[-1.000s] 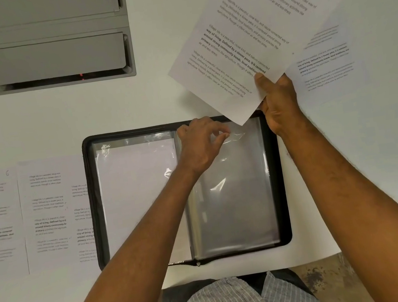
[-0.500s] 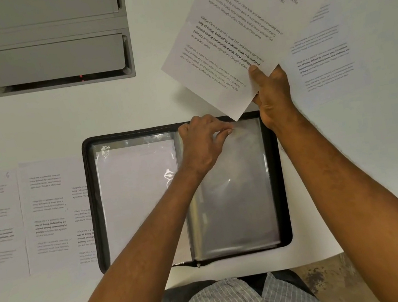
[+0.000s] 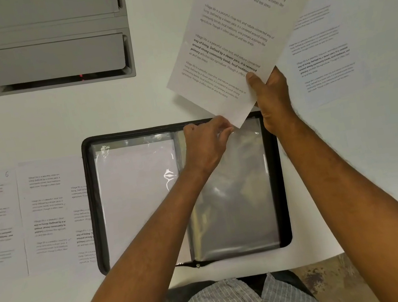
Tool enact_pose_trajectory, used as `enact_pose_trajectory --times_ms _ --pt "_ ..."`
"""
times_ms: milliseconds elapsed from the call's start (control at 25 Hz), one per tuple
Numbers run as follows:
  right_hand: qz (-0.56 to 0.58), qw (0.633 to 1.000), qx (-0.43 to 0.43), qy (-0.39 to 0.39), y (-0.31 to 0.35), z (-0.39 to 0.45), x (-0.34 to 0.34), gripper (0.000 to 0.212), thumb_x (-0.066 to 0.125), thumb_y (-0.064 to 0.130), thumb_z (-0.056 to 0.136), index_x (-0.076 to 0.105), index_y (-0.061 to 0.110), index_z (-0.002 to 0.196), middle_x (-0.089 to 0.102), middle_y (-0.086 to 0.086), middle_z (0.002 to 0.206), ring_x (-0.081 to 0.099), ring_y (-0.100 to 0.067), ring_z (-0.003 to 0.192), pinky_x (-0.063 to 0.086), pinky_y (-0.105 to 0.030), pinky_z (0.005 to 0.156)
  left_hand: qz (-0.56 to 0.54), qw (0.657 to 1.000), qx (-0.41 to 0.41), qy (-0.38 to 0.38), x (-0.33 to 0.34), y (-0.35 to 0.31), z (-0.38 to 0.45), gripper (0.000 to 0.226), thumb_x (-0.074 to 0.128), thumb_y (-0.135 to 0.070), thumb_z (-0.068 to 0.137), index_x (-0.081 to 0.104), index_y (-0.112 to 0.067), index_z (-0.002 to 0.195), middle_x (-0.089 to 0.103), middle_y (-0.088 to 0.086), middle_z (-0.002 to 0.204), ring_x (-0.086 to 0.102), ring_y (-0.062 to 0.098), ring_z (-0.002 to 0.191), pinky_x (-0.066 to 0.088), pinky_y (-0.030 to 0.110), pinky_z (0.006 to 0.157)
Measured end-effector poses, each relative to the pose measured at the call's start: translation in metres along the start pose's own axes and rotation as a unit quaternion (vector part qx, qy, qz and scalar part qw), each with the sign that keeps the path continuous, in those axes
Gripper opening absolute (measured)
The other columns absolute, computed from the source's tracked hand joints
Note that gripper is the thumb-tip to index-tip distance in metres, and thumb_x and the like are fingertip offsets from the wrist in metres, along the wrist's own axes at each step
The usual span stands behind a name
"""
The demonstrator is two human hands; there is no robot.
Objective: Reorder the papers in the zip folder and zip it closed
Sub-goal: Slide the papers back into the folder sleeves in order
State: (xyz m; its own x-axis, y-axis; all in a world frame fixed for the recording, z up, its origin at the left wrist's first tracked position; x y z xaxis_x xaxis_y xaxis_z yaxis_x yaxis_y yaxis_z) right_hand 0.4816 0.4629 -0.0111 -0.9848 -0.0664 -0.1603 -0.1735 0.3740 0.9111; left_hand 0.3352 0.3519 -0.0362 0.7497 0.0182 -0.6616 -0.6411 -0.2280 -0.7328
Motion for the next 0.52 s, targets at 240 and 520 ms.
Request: enact_pose_trajectory --times_ms 240,520 --pt "-0.019 1.000 -0.004 0.001 0.001 -0.001 0.000 0.032 0.059 0.017 0.104 0.053 0.027 0.134 0.066 0.014 0.119 0.070 -0.002 0.102 0.060 -0.023 0.081 0.021 1.000 0.019 0.007 0.001 -0.005 0.000 0.015 0.064 -0.040 0.098 0.068 -0.026 0.097 0.074 -0.013 0.089 0.068 0.012 0.080 0.047 0.048 0.094" --pt "-0.023 1.000 0.002 0.000 0.001 -0.001 0.002 0.029 0.058 0.017 0.105 0.053 0.031 0.130 0.066 0.016 0.117 0.069 -0.006 0.105 0.062 -0.031 0.087 0.077 0.996 0.031 0.033 0.001 -0.014 -0.002 0.013 0.059 -0.035 0.102 0.064 -0.024 0.104 0.073 -0.009 0.098 0.068 0.017 0.092 0.039 0.049 0.108"
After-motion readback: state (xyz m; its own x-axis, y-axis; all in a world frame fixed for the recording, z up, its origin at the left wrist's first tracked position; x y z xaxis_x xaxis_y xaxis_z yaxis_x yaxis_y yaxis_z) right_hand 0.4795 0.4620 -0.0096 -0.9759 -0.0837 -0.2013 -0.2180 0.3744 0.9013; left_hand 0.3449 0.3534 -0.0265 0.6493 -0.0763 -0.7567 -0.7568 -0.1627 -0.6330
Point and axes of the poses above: each hand's wrist, its own z-axis towards the middle knuckle, its own x-axis out of the palm, y = z × x, the point moved 8 cm from there along z, towards the middle knuckle
